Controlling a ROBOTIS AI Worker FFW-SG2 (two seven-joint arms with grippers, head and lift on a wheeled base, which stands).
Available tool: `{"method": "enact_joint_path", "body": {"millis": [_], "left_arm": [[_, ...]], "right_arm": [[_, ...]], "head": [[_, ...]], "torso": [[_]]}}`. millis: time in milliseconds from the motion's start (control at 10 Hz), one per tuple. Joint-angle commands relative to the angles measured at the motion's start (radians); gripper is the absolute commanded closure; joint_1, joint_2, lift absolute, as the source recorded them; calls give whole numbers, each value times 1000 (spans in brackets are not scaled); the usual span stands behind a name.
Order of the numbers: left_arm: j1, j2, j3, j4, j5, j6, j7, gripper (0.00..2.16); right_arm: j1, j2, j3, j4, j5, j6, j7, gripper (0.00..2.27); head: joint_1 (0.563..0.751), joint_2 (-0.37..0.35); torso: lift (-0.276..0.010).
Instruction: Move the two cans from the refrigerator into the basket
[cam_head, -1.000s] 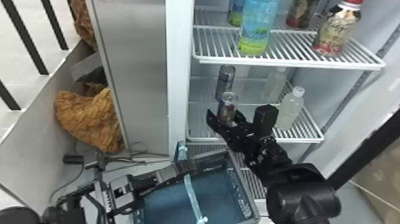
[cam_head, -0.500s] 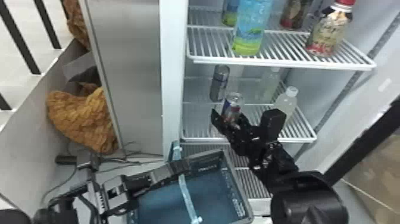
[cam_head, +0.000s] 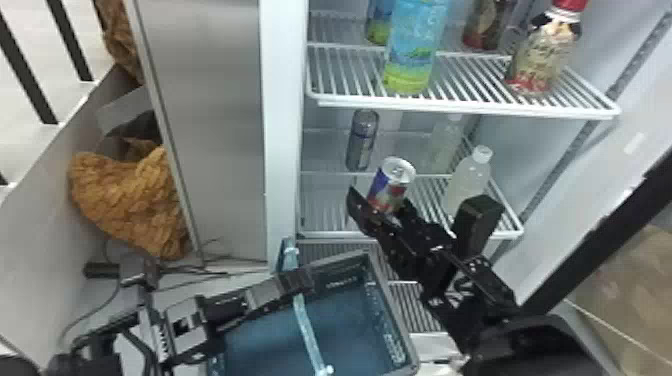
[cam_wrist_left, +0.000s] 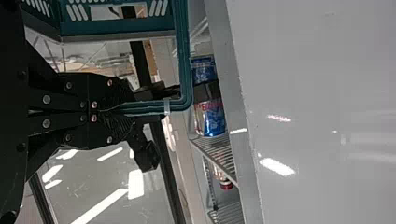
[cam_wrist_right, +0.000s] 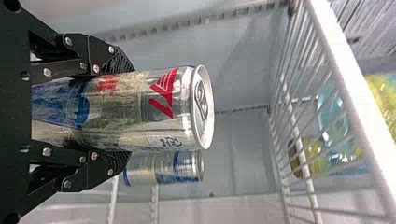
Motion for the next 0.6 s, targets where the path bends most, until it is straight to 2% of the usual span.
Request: {"method": "enact_joint_path", "body": {"millis": [0,500], "left_arm": [[0,0,0,-1,0,0,1,1210],[0,2,0,2,0,0,0,1210]], "right_arm": [[49,-7,3,-68,-27,38,11,1085],[187,-23,-7,-230,-47,193,80,1085]], "head": [[695,-138],[695,-111]], "torso": [[-219],[-219]]}}
